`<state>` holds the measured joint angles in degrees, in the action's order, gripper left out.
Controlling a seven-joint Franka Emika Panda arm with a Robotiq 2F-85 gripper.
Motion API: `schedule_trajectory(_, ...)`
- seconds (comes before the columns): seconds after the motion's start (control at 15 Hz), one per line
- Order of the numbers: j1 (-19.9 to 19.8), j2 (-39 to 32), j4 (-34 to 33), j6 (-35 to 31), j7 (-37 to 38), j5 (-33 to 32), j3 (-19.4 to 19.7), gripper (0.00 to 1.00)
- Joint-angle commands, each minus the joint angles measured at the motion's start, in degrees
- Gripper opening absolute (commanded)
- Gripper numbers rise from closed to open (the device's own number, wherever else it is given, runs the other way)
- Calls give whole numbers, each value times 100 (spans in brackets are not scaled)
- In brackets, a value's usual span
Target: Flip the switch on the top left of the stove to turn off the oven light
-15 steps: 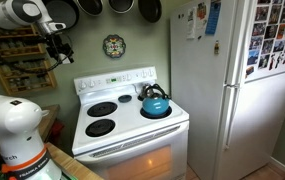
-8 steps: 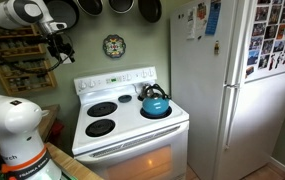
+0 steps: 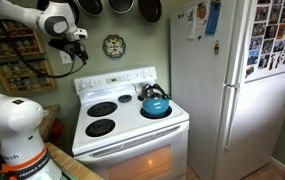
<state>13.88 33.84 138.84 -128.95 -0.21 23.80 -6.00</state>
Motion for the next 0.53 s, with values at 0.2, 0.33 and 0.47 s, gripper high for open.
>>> schedule_trajectory(0.2,504,-1536,-247,-869,-1192,1976,542,74)
schedule_trajectory(0.33,445,-1895,-395,-939,-1633,2664,526,58)
schedule_trajectory(0.47,326,-2303,-642,-936,-1934,3255,425,42)
